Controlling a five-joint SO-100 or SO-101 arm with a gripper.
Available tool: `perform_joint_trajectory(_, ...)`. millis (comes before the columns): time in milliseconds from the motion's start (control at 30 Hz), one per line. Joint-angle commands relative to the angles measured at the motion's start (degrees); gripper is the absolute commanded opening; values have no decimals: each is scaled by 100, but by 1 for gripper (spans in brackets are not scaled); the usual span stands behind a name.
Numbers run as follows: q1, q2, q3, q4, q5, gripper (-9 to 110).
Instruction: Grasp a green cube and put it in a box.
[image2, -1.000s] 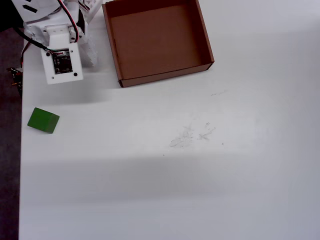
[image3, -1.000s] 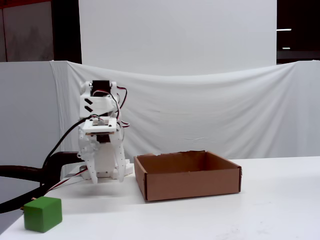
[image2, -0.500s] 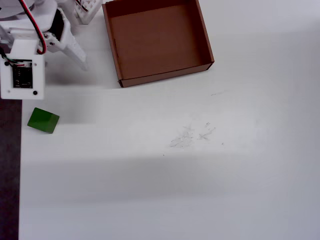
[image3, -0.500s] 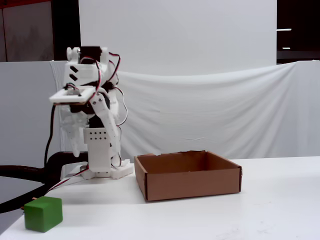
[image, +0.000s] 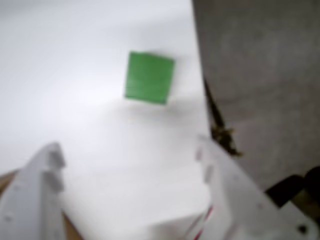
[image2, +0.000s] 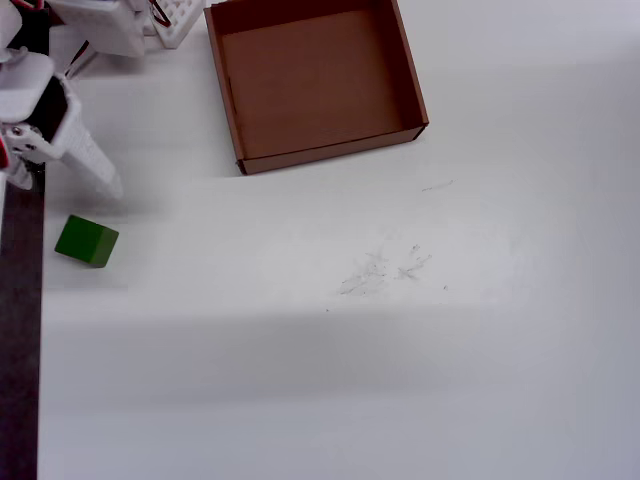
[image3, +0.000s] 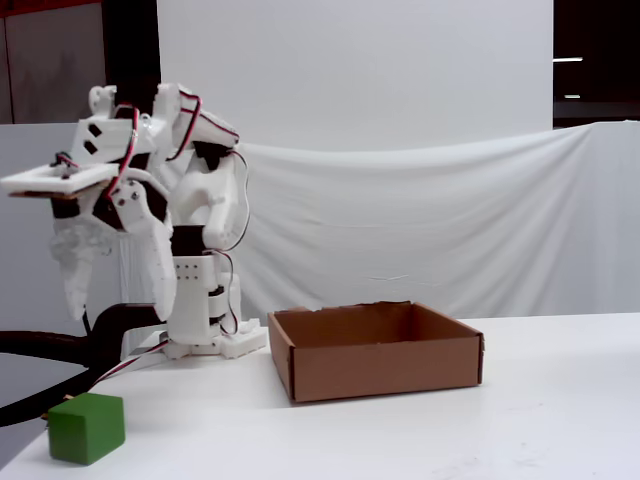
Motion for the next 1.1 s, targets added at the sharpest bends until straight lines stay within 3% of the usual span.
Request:
perform_joint_trajectory(0,70,-237,-422,-176,-158,35)
perform_joint_trajectory(300,123,-1907,-1011,-1055,-132,35)
perform_joint_trajectory(700,123,-2417,-299,-2232,-97,33)
perform_joint_trajectory(1067,141,-2566,53,-2540,-88,31)
